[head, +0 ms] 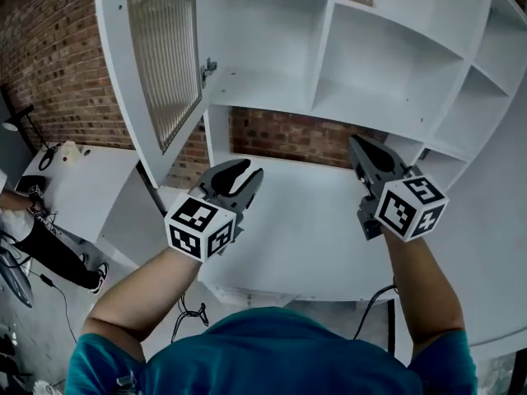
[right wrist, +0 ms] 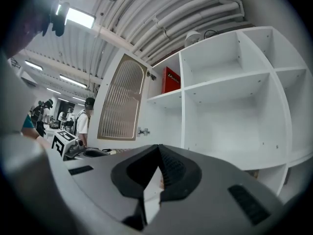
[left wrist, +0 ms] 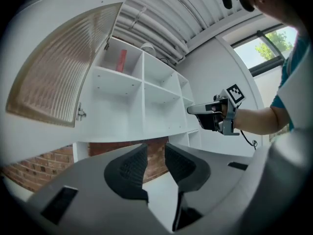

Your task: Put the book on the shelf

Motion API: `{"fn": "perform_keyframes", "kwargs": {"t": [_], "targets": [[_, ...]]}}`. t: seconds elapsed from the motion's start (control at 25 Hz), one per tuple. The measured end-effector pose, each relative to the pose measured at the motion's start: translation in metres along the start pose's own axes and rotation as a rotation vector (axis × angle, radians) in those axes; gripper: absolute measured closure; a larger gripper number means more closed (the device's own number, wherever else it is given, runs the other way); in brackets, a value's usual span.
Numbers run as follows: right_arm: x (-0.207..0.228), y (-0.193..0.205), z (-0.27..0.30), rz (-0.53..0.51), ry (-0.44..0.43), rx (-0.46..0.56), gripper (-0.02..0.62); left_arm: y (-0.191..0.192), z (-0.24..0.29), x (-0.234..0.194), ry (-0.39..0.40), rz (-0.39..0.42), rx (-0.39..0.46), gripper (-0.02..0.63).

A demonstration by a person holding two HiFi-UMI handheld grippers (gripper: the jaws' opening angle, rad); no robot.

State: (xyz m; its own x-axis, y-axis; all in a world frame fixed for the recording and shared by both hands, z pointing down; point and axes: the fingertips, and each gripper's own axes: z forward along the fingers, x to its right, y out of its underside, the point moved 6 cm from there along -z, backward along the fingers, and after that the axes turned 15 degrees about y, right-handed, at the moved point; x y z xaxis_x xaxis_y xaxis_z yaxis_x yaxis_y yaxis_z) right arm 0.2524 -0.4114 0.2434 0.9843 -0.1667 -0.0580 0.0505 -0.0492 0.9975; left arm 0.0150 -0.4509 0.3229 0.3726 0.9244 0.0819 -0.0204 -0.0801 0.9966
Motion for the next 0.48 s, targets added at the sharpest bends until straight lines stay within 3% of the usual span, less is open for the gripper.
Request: {"fn": "perform_keyframes", "kwargs": {"t": [0.16, 0.48], "targets": [[-0.006, 0.060, -0.017, 0.007, -0.026, -0.051, 0.574, 0.060, -0.012, 0.003, -0.015, -0.039, -0.060, 0.527], [-0.035, 0.186, -0.046, 0.046, -0.088, -0.231, 0.574, 0.163, -0.030, 0.041, 0.009, -0.223, -0.152, 0.583]]}}
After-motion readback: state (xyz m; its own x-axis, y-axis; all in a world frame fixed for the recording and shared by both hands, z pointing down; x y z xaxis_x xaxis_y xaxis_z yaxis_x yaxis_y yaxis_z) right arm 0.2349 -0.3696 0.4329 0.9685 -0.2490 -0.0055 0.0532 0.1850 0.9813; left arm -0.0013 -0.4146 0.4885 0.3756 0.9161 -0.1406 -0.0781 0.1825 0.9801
